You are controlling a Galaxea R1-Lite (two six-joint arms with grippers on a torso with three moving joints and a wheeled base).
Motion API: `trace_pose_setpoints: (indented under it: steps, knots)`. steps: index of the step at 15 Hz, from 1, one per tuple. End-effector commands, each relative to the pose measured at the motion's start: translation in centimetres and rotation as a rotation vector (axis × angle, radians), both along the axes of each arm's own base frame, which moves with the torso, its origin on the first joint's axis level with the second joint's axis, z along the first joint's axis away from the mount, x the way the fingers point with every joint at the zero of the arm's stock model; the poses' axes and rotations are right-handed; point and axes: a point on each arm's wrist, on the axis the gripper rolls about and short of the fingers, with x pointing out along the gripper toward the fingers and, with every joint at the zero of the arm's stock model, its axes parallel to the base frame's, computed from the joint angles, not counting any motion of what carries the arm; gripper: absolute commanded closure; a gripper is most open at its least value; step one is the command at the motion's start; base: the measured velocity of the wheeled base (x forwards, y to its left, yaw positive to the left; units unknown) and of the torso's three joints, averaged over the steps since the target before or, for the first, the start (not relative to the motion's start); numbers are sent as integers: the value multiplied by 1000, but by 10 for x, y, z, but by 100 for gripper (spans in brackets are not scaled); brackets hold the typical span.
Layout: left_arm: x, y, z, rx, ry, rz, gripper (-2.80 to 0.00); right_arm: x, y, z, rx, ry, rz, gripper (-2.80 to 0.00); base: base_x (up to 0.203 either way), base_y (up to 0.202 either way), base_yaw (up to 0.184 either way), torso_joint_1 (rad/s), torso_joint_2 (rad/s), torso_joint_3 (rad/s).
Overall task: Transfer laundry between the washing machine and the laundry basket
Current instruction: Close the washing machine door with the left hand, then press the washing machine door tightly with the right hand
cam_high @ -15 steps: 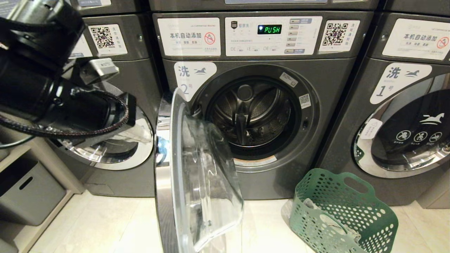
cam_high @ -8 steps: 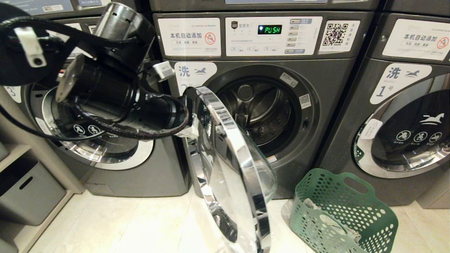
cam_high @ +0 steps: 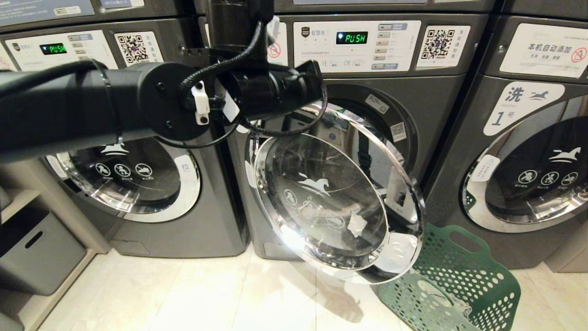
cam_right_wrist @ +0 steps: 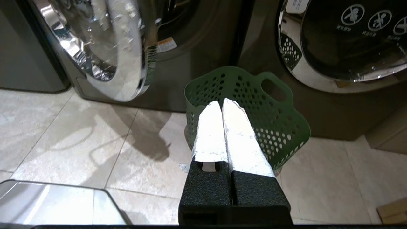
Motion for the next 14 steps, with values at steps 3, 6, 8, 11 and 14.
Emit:
trace_pose_setpoints:
  steps: [3,6,8,11,14]
  knots:
    - [-55,59,73,-136,-166,87,0,1,0,54,35,4,18,0,0,0,0,0,0,0]
    - [-100,107,105,-164,-213,127,0,62,2,118,121,232,32,0,0,0,0,0,0,0]
    - [-123,128,120,-124,-291,185,0,139,3,126,151,441,39,0,0,0,0,0,0,0]
    - [-153,156,134,-95,-362,262,0,254,5,100,156,539,51,0,0,0,0,0,0,0]
    - [-163,168,134,-63,-339,286,0,345,8,64,147,512,75,0,0,0,0,0,0,0]
